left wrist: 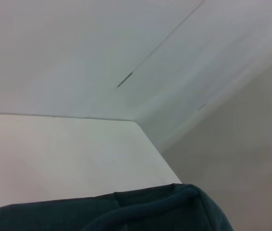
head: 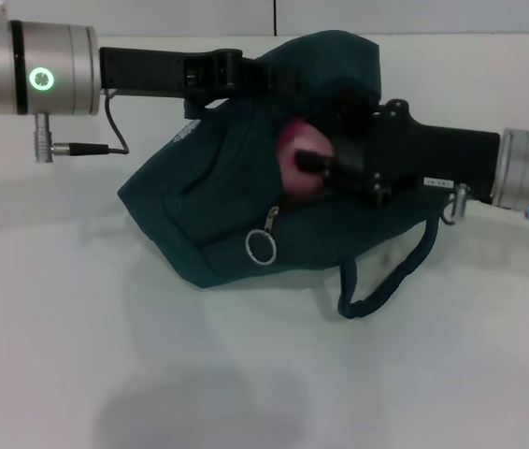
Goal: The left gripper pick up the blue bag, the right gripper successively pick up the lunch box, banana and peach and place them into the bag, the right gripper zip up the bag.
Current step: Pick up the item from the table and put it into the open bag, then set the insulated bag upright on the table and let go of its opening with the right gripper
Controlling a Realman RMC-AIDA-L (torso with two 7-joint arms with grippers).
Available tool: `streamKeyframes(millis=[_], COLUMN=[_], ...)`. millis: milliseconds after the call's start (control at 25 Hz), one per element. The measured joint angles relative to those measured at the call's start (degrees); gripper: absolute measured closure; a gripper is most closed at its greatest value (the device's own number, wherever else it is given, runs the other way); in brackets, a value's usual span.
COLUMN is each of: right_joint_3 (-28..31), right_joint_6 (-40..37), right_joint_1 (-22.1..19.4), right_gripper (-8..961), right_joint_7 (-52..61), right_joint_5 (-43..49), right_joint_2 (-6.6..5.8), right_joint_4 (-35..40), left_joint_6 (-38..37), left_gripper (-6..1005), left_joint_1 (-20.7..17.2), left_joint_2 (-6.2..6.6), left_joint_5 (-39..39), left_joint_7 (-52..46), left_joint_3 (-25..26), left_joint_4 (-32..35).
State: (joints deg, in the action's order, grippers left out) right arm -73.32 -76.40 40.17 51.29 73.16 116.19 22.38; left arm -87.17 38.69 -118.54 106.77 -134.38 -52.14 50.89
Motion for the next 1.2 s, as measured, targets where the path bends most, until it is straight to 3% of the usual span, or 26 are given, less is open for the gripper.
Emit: streamKeyframes(millis=[200,400,520,720,920,1200], right_joint_3=[0.33,0.34,0.41,0.51,0.98,4.69], right_joint_6=[-4.61,-2.83,-3.85,-10.38,-12.97,-8.38], right_joint_1=[-5.56,-10.32,-11.14,-17.38,-24.19,-24.53], right_gripper=[690,457,231,142,142,142], right_joint_7=[-0.55,-0.22,-0.22,-6.28,-12.66,-17.26], right_joint_5=[-2.02,-4.03,-4.65,-7.43,-10.82,-11.08], right_joint_2=[-0.25,-0.36,-0.54,-0.54,-0.74,-0.89], right_joint_4=[4.49,9.39,8.79,8.66,4.56,-6.30], left_joint_6=[-0.02,-0.02,-0.02,-0.01,0.04,0.09], left_gripper=[938,937,935,934,932,929], left_joint_1=[-0.13,-0.15,-0.17,-0.43,-1.26,-1.51], left_joint_2=[-0.02,-0.08,-0.14,-0.22,-0.28,-0.29], left_joint_5=[0.00,0.00,0.00,0.02,0.01,0.01], left_joint_7=[0.00,0.00,0.07,0.23,0.26,0.41], left_joint_3=[0.08,-0.04,0.03,0.16,0.29,0.31], left_joint_4=[0.00,-0.01,-0.01,-0.09,-0.09,-0.09])
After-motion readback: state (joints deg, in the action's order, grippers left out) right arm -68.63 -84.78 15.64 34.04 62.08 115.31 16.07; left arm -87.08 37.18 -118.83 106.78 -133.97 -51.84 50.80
